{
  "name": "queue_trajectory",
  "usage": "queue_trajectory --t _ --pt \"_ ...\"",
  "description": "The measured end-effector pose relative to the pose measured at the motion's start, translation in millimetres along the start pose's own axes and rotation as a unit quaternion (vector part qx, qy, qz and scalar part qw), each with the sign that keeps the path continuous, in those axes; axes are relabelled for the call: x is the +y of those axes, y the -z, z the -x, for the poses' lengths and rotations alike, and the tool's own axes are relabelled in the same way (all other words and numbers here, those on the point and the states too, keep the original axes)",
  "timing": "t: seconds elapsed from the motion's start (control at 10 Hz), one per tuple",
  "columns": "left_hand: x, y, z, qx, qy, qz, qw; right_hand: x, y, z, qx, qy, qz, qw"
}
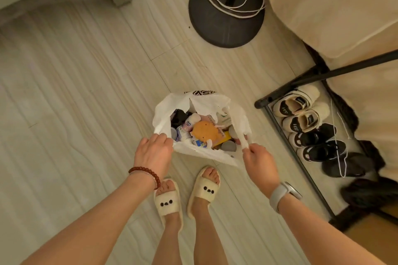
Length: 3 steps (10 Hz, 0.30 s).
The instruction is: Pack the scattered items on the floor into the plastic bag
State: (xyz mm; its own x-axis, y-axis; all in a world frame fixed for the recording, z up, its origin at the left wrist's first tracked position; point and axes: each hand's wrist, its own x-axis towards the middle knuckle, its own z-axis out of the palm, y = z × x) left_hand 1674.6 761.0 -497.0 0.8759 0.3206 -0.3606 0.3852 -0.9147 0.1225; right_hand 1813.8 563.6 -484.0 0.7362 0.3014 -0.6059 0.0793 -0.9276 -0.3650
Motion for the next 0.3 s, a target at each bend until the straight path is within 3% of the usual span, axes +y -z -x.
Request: queue_trajectory --t 0.2,0.3 --pt "48 -16 -20 -0.105 0.039 0.059 0.992 -21 -50 -12 -0.089 0.043 0.055 0.994" --pt "51 -21 -9 -0.048 0.033 0.075 0.996 -30 -49 -10 -0.056 0.03 -0.01 0.998"
